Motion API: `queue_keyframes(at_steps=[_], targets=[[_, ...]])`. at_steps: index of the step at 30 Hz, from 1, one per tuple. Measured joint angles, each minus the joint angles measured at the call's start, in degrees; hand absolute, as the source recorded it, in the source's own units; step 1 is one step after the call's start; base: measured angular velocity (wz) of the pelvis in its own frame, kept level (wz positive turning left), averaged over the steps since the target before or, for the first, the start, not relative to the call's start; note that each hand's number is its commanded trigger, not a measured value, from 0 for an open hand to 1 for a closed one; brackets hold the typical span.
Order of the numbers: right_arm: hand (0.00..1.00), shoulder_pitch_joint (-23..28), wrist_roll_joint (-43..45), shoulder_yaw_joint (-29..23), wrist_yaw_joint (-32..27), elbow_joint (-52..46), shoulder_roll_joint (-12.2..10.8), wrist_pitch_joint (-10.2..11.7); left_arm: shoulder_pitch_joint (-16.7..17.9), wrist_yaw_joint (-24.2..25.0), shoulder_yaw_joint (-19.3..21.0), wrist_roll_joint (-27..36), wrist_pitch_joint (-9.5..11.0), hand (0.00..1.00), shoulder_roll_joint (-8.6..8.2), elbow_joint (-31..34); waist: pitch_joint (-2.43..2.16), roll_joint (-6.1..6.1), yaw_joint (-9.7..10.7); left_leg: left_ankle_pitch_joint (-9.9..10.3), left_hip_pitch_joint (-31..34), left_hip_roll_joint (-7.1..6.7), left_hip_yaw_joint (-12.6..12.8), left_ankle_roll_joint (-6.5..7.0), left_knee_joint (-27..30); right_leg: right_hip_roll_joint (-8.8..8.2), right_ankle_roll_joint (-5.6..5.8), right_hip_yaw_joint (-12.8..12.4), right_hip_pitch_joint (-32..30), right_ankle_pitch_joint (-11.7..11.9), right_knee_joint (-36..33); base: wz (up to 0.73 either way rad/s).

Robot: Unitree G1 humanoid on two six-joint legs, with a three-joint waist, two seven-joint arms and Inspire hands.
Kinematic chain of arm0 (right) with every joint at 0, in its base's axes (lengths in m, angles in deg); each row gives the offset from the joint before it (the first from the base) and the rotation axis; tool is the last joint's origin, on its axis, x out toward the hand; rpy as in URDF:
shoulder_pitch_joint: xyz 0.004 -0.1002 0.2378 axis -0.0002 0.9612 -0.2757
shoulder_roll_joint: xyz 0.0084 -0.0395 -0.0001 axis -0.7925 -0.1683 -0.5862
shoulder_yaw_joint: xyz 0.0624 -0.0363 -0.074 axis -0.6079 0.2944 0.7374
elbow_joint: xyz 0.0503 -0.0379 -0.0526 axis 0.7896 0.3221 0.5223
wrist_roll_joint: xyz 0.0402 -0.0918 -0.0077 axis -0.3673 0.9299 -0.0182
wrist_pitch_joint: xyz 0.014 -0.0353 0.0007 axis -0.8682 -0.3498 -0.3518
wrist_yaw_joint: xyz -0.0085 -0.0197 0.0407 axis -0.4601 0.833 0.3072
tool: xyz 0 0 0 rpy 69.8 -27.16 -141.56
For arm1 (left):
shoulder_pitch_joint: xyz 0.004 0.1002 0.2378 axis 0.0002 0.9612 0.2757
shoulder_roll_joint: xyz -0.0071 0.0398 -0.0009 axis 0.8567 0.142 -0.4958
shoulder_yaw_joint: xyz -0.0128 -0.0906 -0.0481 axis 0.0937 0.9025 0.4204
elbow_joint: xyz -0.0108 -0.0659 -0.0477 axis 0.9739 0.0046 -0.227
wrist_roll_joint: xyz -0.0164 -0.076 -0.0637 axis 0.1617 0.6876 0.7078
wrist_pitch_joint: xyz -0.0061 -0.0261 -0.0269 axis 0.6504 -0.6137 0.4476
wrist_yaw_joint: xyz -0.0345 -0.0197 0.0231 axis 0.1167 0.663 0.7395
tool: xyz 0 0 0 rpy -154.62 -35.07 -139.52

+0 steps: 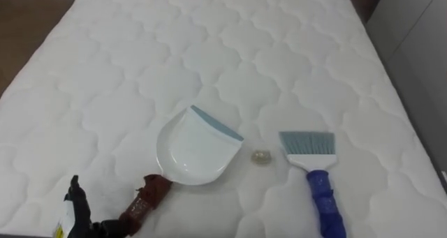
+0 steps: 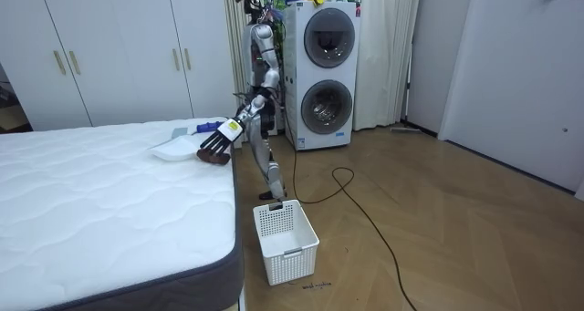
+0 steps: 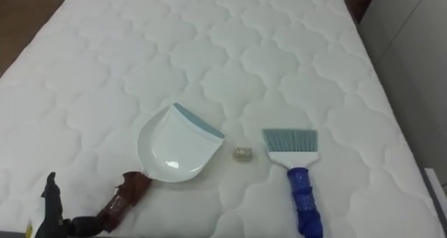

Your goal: Clean bed

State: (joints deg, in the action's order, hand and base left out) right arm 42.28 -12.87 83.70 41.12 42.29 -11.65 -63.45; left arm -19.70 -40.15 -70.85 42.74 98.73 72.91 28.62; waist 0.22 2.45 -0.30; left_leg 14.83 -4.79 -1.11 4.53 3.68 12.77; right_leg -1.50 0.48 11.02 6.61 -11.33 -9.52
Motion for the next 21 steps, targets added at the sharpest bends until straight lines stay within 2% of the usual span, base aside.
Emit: queue_keyframes(at_steps=[2, 10, 16, 21], targets=[[0.0, 0.0, -0.03, -0.02, 0.16, 0.0, 0.07, 0.0, -0.02, 0.1, -1.4, -0.11, 0.0, 0.0, 0.75, 0.14, 0.05, -0.14, 0.16, -0.01, 0.01, 0.0, 0.0, 0.0, 0.02, -0.01, 0.0, -0.02, 0.01, 0.0, 0.1, 0.0], [0.0, 0.09, 0.03, -0.05, 0.45, 0.02, 0.53, 0.43, -0.23, 0.25, -1.56, -0.59, 0.01, 0.0, 0.82, 0.93, -0.02, -0.8, 0.71, -0.02, 0.07, -0.03, -0.01, -0.03, -0.02, -0.01, 0.02, -0.2, 0.03, 0.03, 0.9, 0.0], [0.0, -0.28, -0.13, -0.02, 0.28, -0.01, 0.73, 0.56, -2.64, 0.13, -1.54, -0.56, 0.04, 0.0, 0.81, 0.7, 0.02, -1.23, 1.61, -0.09, 0.52, 0.07, 0.18, -0.11, -0.02, 0.05, -0.08, -0.15, -0.65, 0.09, 0.58, -0.01], [0.0, -0.28, -0.38, -0.01, -0.05, -0.12, 0.72, 0.6, -3.35, 0.03, -3.75, -0.52, 0.1, 0.0, 0.81, 0.24, -0.06, -1.48, 2.17, -0.1, 0.78, 0.07, 0.2, -0.11, -0.04, 0.04, -0.08, -0.11, -0.79, 0.09, 0.69, 0.0]])
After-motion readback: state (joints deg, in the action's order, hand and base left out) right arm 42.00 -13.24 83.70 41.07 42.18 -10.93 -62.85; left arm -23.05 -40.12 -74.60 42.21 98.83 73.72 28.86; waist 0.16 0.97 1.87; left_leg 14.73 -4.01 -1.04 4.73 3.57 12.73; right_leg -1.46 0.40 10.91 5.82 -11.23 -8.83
